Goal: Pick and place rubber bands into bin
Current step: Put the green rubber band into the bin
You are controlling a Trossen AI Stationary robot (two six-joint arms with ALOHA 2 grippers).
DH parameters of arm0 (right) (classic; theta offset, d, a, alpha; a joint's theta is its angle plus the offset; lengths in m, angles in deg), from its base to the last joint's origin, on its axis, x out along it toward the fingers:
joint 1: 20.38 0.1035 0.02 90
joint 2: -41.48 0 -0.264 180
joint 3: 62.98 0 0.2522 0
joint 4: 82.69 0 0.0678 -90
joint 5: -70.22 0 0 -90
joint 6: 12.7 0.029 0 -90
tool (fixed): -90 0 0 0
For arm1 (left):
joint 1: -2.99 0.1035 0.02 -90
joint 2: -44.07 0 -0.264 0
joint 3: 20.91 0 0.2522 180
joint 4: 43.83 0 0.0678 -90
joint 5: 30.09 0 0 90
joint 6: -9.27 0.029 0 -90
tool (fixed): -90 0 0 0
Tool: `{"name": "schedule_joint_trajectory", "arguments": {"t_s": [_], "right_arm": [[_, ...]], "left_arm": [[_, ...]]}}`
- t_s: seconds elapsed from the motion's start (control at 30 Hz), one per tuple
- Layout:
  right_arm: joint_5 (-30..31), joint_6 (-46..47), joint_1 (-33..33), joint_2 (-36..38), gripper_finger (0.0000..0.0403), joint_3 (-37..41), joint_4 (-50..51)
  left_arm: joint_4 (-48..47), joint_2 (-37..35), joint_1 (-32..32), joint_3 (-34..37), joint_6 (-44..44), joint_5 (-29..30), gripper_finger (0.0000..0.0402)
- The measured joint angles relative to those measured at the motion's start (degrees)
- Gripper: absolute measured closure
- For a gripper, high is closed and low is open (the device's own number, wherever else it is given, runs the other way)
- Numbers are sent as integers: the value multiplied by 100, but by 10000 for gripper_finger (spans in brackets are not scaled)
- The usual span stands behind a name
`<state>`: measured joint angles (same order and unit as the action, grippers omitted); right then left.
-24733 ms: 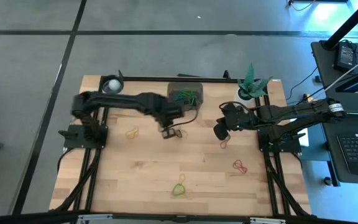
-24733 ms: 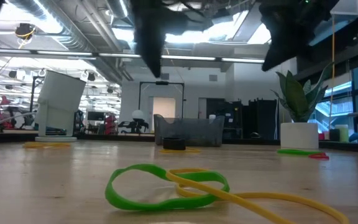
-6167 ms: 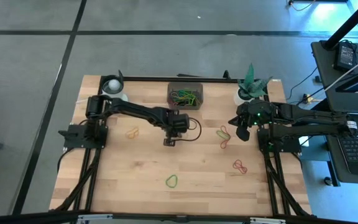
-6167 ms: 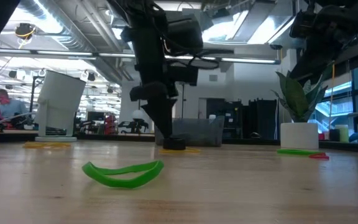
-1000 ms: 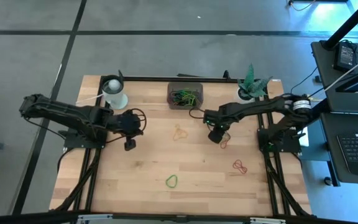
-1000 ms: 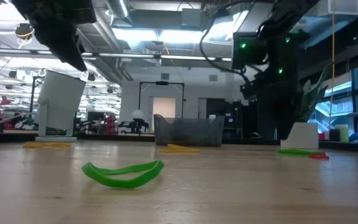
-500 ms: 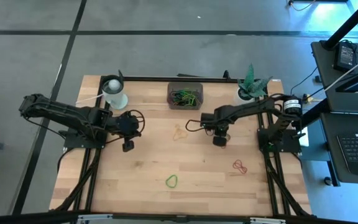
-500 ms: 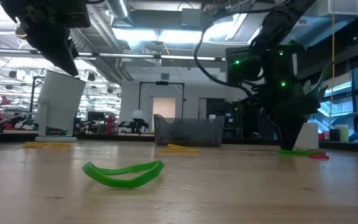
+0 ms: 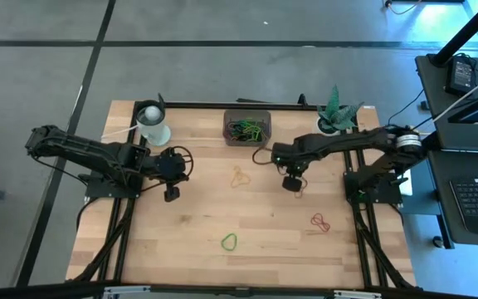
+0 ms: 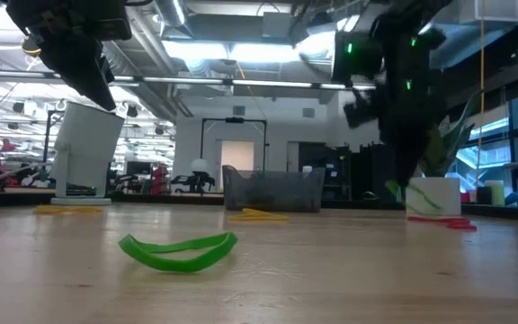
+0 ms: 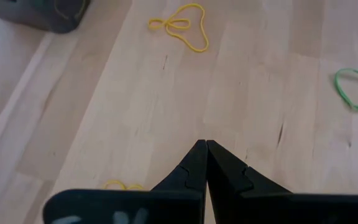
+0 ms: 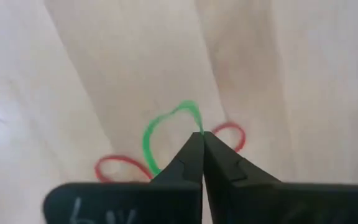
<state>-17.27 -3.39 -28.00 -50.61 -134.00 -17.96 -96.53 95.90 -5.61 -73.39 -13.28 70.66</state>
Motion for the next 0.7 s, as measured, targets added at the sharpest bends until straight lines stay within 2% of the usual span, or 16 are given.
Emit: {"name": "schedule_joint_trajectory", "arguments": {"t_s": [0.33,0.43,0.53,0.7], "right_arm": [[189,606,-9,1024,401,-671,163],[474,578,-108,1032,402,-1173,185],[500,424,-325,874,402,-1834,190],[508,-70,-796,253,403,-3093,186]], "left_arm": [[2,2,0,0,79,7,398],[2,2,0,0,94,8,398],[2,2,0,0,276,9,398],[-2,2,0,0,1103,11,398]]}}
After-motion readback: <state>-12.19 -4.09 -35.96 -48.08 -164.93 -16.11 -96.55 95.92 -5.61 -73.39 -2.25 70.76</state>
